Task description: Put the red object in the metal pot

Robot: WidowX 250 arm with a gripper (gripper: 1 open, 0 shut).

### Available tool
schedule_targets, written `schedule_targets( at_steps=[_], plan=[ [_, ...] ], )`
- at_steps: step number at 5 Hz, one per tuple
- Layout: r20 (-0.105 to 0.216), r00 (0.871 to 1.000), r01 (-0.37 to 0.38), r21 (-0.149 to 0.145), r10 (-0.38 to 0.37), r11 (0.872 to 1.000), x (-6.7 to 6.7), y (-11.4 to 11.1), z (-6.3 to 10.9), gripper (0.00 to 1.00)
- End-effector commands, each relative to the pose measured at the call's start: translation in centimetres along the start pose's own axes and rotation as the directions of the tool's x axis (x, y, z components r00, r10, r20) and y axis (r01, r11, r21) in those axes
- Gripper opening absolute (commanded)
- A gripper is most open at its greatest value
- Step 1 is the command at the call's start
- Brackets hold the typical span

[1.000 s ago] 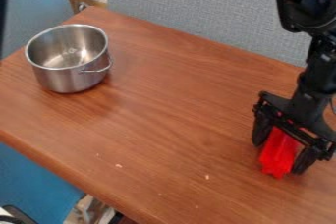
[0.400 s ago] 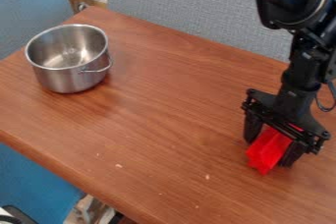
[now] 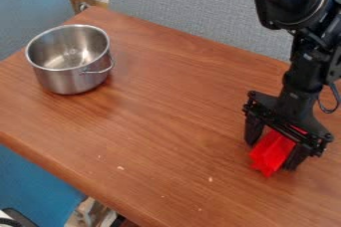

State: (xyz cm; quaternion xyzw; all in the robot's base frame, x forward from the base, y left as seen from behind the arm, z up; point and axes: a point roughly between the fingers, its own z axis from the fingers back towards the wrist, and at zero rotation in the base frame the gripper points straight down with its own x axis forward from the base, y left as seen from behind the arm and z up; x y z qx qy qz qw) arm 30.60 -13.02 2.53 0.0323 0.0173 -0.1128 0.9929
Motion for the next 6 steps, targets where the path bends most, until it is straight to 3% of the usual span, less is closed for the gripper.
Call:
schedule_targets(
  at_steps=[1, 3, 6],
  plan=[
    [0.064, 0.998, 0.002, -0.004, -0.002, 1.000, 1.3, -0.1, 1.5, 1.00],
    [0.070, 0.997, 0.011, -0.001, -0.011, 1.000, 1.6, -0.7, 0.9, 1.00],
    [0.074, 0.997, 0.023, -0.012, -0.022, 1.000, 1.0, -2.0, 0.0, 1.00]
  ],
)
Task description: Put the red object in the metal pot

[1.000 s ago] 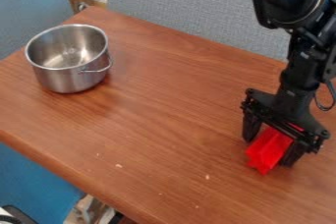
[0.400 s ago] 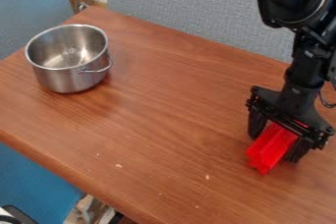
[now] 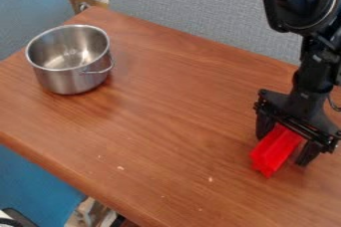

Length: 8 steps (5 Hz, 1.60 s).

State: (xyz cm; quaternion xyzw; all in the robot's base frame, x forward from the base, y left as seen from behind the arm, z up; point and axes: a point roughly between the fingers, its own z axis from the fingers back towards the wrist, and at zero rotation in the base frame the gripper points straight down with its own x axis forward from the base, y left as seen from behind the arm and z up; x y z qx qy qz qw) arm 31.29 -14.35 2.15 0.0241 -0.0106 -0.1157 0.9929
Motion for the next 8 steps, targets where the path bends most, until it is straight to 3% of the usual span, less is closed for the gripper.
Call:
schedule_targets(
  at_steps=[1, 3, 4, 5, 6, 7, 8],
  plan=[
    [0.018, 1.000, 0.020, -0.011, -0.020, 1.000, -0.5, -1.2, 0.1, 1.00],
    [0.022, 0.999, 0.026, -0.024, -0.025, 0.999, -1.6, -1.9, 0.3, 1.00],
    [0.038, 0.999, 0.024, -0.025, -0.023, 0.999, -2.2, -1.9, 1.0, 1.00],
    [0.043, 0.999, 0.011, -0.017, -0.011, 1.000, -2.0, -0.9, 1.4, 1.00],
    [0.043, 0.999, 0.004, -0.016, -0.004, 1.000, -2.1, -0.7, 1.5, 0.00],
    [0.083, 0.996, -0.023, -0.012, 0.024, 1.000, -2.5, -0.1, 3.9, 0.00],
    [0.158, 0.985, -0.073, -0.006, 0.074, 0.997, -2.7, 1.2, 7.5, 0.00]
  ],
)
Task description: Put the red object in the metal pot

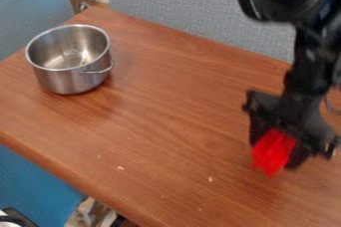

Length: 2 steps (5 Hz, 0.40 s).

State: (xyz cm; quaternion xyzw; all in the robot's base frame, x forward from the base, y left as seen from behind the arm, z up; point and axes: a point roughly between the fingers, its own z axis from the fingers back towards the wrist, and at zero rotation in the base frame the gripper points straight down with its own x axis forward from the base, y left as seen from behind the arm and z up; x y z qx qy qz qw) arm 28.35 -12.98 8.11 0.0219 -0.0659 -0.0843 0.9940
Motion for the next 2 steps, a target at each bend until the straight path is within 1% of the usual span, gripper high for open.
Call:
schedule_targets(
  at_steps=[1, 2],
  plan=[
    [0.116, 0.990, -0.085, 0.003, 0.084, 0.996, 0.7, 2.8, 5.1, 0.00],
    [0.151, 0.972, -0.186, 0.018, 0.181, 0.982, 0.3, 6.8, 7.6, 0.00]
  ],
)
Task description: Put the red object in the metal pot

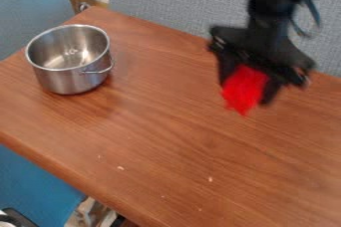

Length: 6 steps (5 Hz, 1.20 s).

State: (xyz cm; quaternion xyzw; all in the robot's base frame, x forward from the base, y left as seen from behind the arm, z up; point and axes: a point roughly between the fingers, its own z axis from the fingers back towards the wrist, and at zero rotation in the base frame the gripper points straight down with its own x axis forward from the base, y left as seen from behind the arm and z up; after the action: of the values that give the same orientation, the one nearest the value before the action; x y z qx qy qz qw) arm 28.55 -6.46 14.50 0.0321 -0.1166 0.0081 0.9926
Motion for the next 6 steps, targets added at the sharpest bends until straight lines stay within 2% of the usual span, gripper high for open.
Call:
schedule_targets(
  at_steps=[1, 2, 4, 5, 6],
  plan=[
    [0.056, 0.991, -0.120, 0.019, 0.119, 0.993, 0.4, 4.8, 2.5, 0.00],
    [0.056, 0.971, -0.236, 0.053, 0.233, 0.970, 0.0, 9.6, 2.8, 0.00],
    [0.053, 0.919, -0.394, 0.100, 0.390, 0.914, -0.6, 17.9, 2.3, 0.00],
    [0.046, 0.893, -0.449, 0.111, 0.447, 0.886, -0.3, 20.3, 1.3, 0.00],
    [0.037, 0.877, -0.479, 0.111, 0.478, 0.871, 0.6, 21.7, 0.1, 0.00]
  ],
)
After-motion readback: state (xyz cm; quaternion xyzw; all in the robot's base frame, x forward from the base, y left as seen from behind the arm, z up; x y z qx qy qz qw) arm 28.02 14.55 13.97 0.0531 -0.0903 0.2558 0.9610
